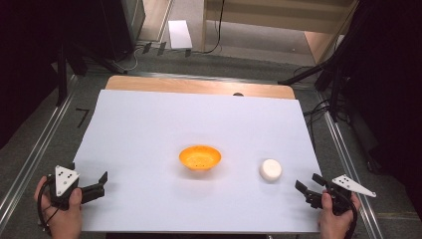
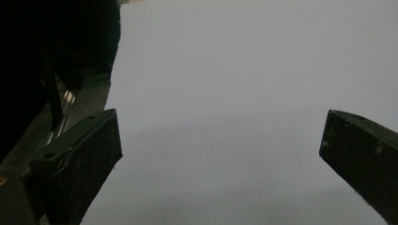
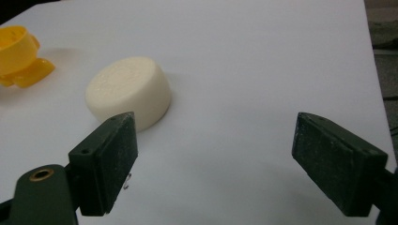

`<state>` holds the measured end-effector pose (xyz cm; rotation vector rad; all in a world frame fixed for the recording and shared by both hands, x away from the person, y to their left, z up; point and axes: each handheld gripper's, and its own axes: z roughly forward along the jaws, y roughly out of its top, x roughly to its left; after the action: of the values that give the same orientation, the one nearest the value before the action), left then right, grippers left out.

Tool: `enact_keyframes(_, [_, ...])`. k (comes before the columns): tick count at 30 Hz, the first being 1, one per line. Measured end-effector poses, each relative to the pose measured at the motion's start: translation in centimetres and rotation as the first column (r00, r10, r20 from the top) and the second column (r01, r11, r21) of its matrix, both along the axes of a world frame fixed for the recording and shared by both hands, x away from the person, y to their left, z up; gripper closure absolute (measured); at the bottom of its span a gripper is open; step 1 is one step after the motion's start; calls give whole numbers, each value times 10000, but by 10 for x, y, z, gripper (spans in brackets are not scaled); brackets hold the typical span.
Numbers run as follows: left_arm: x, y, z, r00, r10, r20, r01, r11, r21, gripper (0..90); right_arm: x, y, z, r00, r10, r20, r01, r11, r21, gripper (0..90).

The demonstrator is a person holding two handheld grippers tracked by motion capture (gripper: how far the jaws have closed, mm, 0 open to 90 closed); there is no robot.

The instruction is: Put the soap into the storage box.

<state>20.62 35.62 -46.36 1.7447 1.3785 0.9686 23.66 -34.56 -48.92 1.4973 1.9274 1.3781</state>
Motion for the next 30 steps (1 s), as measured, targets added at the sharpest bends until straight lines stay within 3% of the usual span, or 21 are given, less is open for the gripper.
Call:
enact_keyframes(6, [0,0,0,10000,5,20,-5,10000,57,0,6,6,4,9972,541,-513,-570,9967,-571,154])
enact_keyframes(12, [-1,0,0,10000,23,84,-23,10000,-4,0,11,13,11,9906,955,-976,-1074,9863,-1252,136])
enact_keyframes(13, [-1,0,0,10000,12,96,-12,10000,14,0,14,18,15,9868,1130,-1162,-1311,9781,-1618,130])
enact_keyframes(16, [-1,0,0,10000,3,75,-3,10000,-1,0,17,27,21,9807,1330,-1435,-1617,9639,-2115,117])
enact_keyframes(18, [-1,0,0,10000,0,74,0,10000,2,0,17,29,22,9791,1346,-1526,-1670,9600,-2246,109])
enact_keyframes(19, [-1,0,0,10000,-6,64,6,10000,2,0,20,35,25,9742,1434,-1743,-1861,9473,-2606,91])
enact_keyframes(22, [-1,-1,0,10000,-5,84,5,10000,-10,0,23,39,28,9692,1506,-1947,-2013,9402,-2749,75])
enact_keyframes(25, [-1,0,0,10000,-39,80,39,10000,31,0,28,48,31,9586,1640,-2328,-2336,9206,-3131,23])
enact_keyframes(26, [-1,0,0,10000,-39,80,39,10000,31,0,28,48,31,9586,1640,-2328,-2336,9206,-3131,23])
enact_keyframes(28, [-1,0,0,10000,-37,71,37,10000,40,0,32,55,34,9577,1433,-2493,-2275,9081,-3516,0])
enact_keyframes(30, [-1,-1,0,10000,-37,64,37,10000,50,0,35,58,36,9535,1508,-2608,-2404,9026,-3571,0])
